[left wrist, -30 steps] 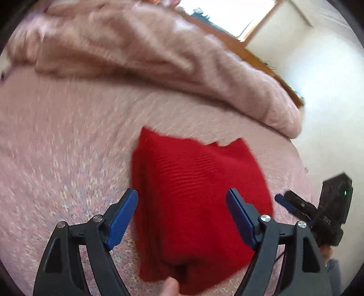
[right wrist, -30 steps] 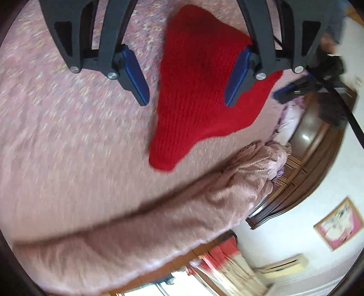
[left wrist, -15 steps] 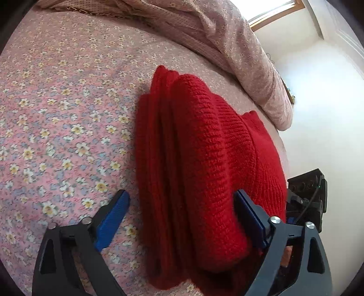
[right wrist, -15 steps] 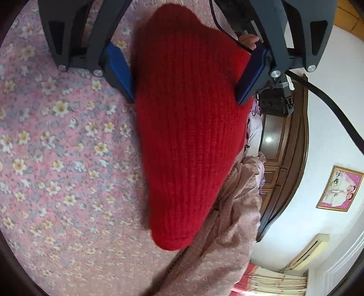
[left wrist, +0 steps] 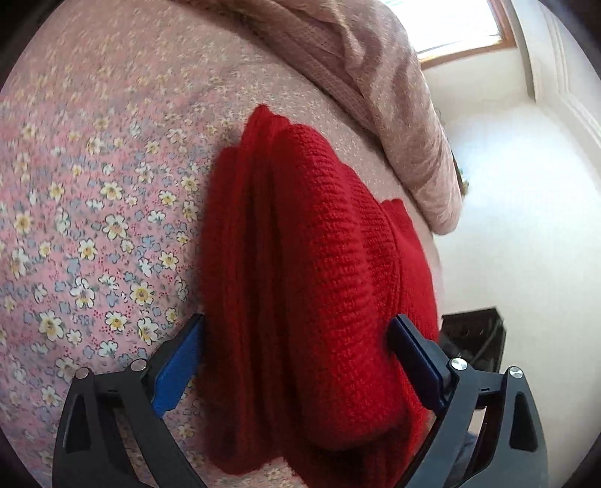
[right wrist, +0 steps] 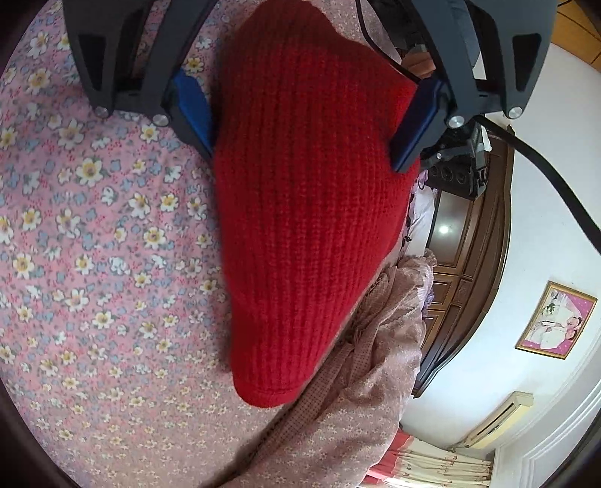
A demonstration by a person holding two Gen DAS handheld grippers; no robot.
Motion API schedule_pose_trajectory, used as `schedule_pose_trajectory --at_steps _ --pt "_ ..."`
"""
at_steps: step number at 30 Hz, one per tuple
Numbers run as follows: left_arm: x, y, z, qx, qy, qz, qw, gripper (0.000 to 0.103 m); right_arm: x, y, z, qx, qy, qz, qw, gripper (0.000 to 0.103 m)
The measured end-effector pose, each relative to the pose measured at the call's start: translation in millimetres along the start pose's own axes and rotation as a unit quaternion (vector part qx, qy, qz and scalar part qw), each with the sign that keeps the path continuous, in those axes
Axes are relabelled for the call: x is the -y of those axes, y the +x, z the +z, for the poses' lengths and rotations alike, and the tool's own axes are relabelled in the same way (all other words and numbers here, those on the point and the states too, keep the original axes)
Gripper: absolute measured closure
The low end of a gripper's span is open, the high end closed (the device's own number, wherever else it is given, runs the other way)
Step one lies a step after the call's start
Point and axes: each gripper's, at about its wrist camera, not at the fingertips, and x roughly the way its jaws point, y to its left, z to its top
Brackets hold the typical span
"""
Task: Fold small clothes
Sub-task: 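Grasp the cardigan end with the left tool while the right tool grasps it too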
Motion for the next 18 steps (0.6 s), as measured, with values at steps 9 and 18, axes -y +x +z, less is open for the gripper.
schedule_pose_trajectory --at_steps 9,18 --pt "23.0 11.8 -12.1 0.013 0.063 0.048 0.9967 0.023 -5.7 0.1 -5.8 0.009 -0.017 -0.011 1.000 0.021" --pt "43.8 1.8 -19.4 0.044 0.105 0.066 0.9913 0.057 -34.7 -0.7 -8.1 0.027 -0.082 -0.049 0.995 0.036"
